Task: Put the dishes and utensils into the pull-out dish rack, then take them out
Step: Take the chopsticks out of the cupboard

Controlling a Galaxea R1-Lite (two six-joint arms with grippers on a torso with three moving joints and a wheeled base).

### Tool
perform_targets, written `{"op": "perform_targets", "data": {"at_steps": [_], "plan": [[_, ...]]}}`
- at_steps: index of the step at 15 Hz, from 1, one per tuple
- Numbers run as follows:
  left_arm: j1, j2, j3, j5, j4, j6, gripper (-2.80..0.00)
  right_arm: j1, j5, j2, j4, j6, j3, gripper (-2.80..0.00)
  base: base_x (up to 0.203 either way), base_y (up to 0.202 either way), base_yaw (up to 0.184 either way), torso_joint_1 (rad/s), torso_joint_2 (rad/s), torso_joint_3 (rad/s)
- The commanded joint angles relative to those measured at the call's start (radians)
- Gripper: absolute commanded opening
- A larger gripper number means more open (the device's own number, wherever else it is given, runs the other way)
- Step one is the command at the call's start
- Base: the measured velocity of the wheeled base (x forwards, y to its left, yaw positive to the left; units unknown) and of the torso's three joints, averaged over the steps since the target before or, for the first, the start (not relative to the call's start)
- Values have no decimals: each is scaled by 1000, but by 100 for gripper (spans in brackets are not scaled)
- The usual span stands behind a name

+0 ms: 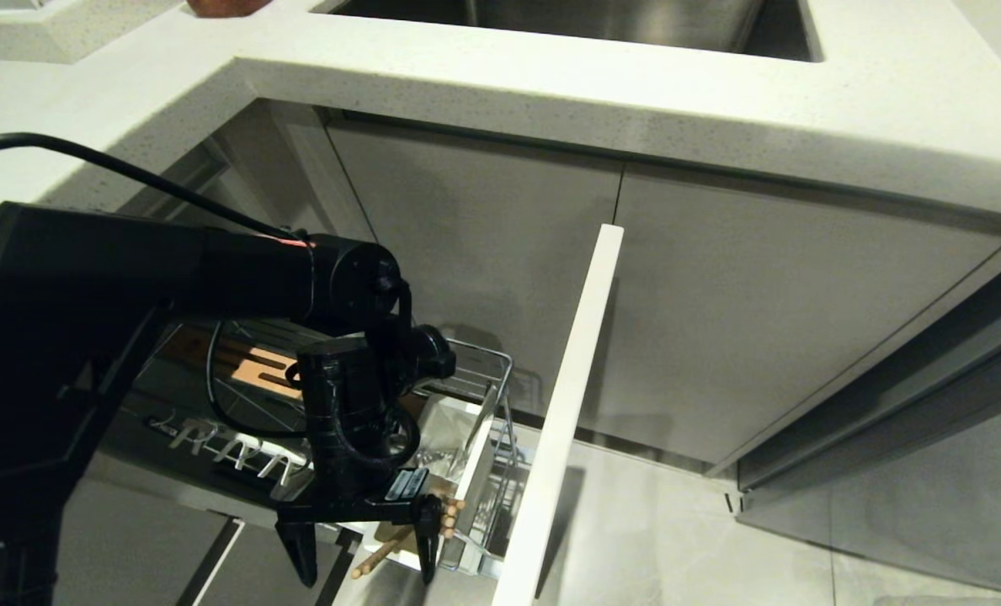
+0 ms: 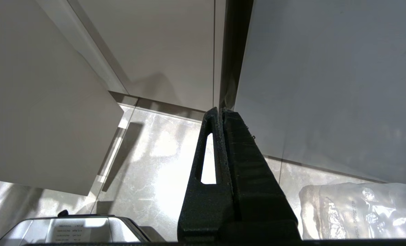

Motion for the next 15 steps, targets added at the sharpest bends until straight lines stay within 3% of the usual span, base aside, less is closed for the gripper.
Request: {"op": "perform_targets", "data": {"at_steps": [1, 5, 15], "plan": [[0, 19, -9, 0, 8, -3, 0, 0, 0, 0, 0, 0, 2, -280, 0, 0, 0, 0, 0, 0], [0, 17, -46, -16, 80, 3, 0, 1, 0, 0, 0, 0, 2, -280, 0, 0, 0, 0, 0, 0], [17, 27, -49, -19, 81, 3, 0, 1, 0, 0, 0, 0, 2, -280, 0, 0, 0, 0, 0, 0]]}}
